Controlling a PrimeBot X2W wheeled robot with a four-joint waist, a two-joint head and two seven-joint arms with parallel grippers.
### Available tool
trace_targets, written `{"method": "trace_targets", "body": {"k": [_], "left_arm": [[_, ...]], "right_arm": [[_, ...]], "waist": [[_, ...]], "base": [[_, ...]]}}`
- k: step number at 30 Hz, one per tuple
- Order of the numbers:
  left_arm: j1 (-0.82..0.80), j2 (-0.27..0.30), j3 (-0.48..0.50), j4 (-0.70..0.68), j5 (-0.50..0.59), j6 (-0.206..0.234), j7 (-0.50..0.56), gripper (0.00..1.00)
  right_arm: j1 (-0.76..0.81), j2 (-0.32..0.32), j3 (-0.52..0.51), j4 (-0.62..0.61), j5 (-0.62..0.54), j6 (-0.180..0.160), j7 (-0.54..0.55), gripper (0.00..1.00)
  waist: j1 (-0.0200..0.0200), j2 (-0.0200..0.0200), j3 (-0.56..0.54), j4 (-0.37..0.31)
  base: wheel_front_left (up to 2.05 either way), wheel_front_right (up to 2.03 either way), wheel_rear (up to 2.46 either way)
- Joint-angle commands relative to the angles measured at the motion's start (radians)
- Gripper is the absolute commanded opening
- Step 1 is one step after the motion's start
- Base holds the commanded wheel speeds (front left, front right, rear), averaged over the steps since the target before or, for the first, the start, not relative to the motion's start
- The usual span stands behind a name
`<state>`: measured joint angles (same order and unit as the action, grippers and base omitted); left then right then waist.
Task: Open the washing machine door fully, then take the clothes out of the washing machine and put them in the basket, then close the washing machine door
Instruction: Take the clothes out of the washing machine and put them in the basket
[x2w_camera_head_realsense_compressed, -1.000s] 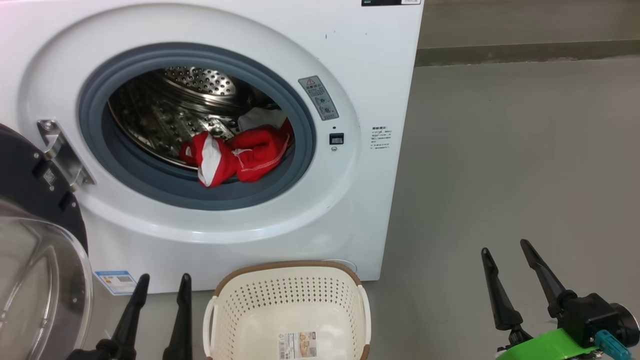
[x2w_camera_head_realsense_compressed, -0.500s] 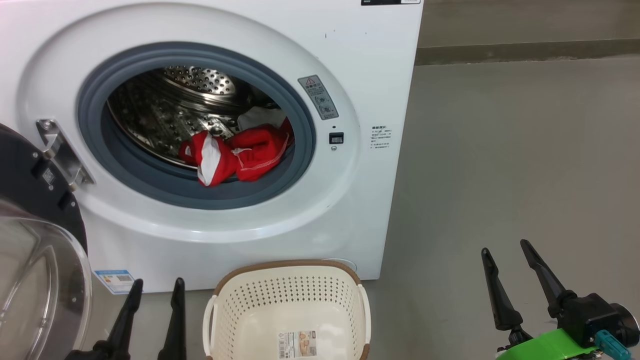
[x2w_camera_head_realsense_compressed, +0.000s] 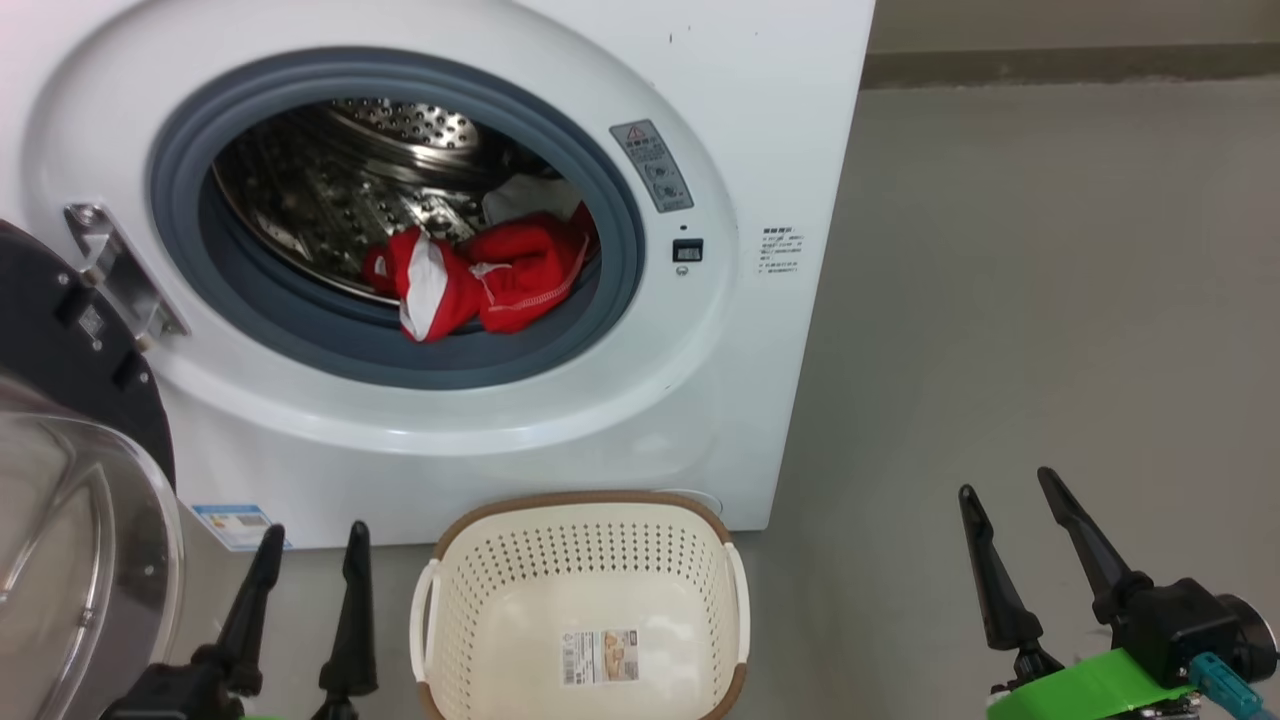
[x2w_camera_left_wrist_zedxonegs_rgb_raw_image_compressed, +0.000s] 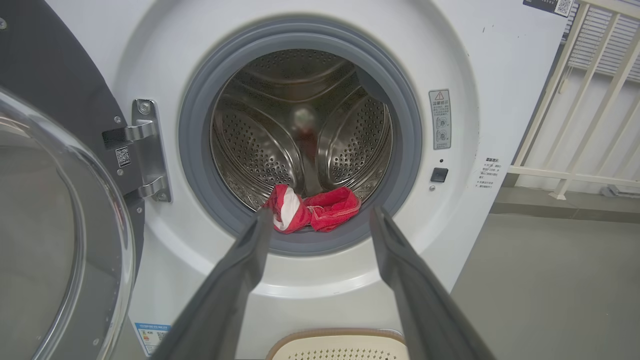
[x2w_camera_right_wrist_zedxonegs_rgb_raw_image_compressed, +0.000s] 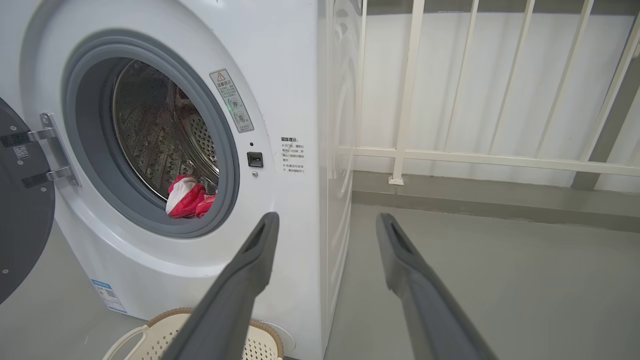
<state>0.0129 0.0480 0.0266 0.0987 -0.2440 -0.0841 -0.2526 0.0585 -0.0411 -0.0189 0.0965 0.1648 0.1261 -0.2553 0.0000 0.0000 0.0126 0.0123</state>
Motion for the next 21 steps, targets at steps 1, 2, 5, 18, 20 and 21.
{"method": "trace_targets", "body": {"k": [1, 2, 5, 18, 20, 21], "left_arm": [[-0.055, 0.005, 0.025, -0.025, 0.013, 0.013, -0.009, 1.0], [-0.063, 0.004, 0.022, -0.024, 0.013, 0.016, -0.009, 1.0], [-0.091, 0.004, 0.016, -0.022, 0.015, 0.028, -0.009, 1.0], [-0.259, 0.002, -0.039, 0.001, -0.007, 0.096, -0.009, 1.0], [-0.298, 0.002, -0.045, 0.008, -0.014, 0.107, -0.009, 1.0], [-0.318, 0.002, -0.047, 0.01, -0.017, 0.111, -0.009, 1.0]], "right_arm": [[-0.051, -0.009, 0.026, -0.031, -0.01, 0.005, -0.006, 1.0], [-0.057, -0.009, 0.027, -0.033, -0.012, 0.005, -0.006, 1.0], [-0.077, -0.009, 0.026, -0.037, -0.014, 0.005, -0.006, 1.0], [-0.187, -0.009, 0.014, -0.056, -0.035, 0.005, -0.006, 1.0], [-0.2, -0.009, 0.011, -0.061, -0.04, 0.005, -0.006, 1.0], [-0.207, -0.009, 0.009, -0.064, -0.042, 0.005, -0.006, 1.0]], "waist": [[0.0, 0.0, 0.027, 0.007], [0.0, 0.0, 0.036, 0.008], [0.0, 0.0, 0.063, 0.012], [0.0, 0.0, 0.217, 0.026], [0.0, 0.0, 0.246, 0.028], [0.0, 0.0, 0.26, 0.028]], "base": [[0.0, 0.0, 0.0], [0.0, 0.0, 0.0], [0.0, 0.0, 0.0], [0.0, 0.0, 0.0], [0.0, 0.0, 0.0], [0.0, 0.0, 0.0]]}}
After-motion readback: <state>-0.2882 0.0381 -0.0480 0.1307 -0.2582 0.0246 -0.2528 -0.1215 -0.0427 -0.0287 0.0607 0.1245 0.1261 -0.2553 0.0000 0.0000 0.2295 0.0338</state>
